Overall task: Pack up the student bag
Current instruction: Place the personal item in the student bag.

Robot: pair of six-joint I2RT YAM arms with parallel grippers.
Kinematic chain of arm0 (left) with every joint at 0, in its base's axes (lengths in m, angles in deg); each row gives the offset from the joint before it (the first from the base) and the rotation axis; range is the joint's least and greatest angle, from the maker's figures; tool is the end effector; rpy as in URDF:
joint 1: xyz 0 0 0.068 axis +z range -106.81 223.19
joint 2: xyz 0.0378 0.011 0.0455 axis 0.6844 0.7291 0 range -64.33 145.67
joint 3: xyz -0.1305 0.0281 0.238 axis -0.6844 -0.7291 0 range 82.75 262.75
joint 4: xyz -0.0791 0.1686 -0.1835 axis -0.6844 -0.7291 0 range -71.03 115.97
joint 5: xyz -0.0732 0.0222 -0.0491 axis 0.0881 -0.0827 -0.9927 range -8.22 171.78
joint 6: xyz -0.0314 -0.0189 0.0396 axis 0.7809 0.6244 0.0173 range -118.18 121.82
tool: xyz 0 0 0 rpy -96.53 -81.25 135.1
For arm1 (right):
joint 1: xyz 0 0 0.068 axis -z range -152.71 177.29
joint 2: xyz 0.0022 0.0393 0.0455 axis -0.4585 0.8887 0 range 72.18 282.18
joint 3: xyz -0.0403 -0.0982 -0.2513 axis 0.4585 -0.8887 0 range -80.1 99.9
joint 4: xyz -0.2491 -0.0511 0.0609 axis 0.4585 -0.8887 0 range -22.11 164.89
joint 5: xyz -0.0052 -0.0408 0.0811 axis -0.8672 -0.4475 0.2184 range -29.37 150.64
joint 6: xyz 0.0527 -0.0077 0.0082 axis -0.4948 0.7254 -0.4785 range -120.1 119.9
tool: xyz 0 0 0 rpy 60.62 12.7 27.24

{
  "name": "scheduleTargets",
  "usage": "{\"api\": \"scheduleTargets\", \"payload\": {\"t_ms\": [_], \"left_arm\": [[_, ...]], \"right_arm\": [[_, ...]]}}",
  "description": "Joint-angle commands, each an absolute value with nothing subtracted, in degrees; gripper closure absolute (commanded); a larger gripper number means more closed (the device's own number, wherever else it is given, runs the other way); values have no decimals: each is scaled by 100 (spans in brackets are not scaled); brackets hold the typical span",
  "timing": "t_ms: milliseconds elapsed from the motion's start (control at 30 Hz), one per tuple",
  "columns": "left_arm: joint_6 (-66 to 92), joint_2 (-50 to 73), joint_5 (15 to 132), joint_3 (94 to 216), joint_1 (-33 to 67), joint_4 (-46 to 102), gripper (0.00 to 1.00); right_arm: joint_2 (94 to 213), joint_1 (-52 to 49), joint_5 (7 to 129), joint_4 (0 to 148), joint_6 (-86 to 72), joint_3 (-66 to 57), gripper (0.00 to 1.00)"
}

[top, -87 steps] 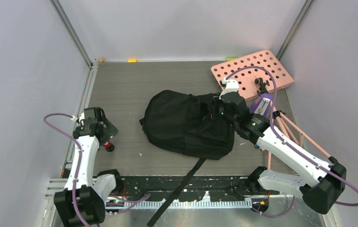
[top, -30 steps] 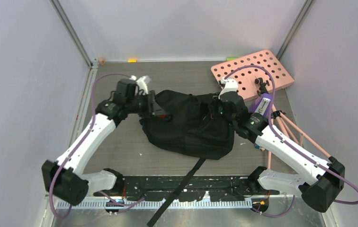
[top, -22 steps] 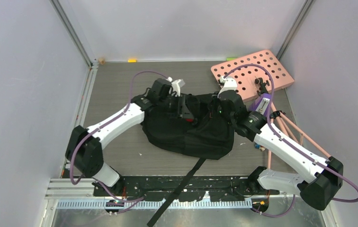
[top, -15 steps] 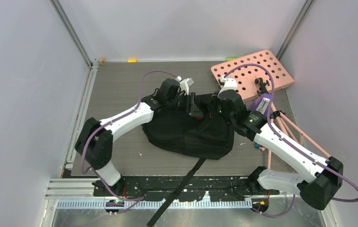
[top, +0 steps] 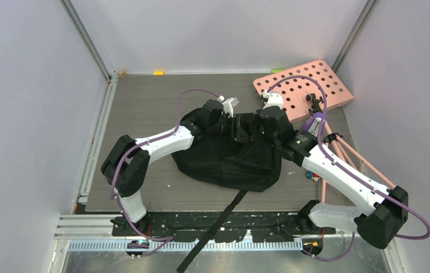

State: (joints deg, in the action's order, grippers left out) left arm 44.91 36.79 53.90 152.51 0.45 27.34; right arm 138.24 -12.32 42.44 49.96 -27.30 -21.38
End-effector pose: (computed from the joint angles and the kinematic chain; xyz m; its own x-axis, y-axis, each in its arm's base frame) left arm 0.2844 -0.2856 0.2435 -0.8811 -0.0080 -0.4728 0.4045 0.5053 -0.7623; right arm 0.2033 0.1539 0.3254 -0.5497 0.1088 -0.8282 -0.1698 0.9562 0.2383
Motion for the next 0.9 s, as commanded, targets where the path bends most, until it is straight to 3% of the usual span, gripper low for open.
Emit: {"api": "scheduleTargets", "payload": {"t_ms": [0,167,367,467,633,867], "left_arm": [[4169,3159,6226,14943,-23,2722,45],[3889,2565,6838,14633,-23,2623,20],[3561,2026,7447,14397,-23,2256,20],[3505,1866,7680,14248,-23,2437,27],[3598,2055,7933,14402,-60,2183,64],[3724,2380,7855,14417,-382,2301,83]], "right_arm": [[13775,-1243,4150,5213,-2788,-1825,100],[13719,-1243,4043,5216,-2765,-1859,100],[13713,-1243,4078,5202,-2769,-1865,100],[13705,-1237,4088,5195,-2780,-1885,100],[13706,-1239,4104,5180,-2788,-1893,100],[13708,-1243,4079,5169,-2796,-1863,100]]}}
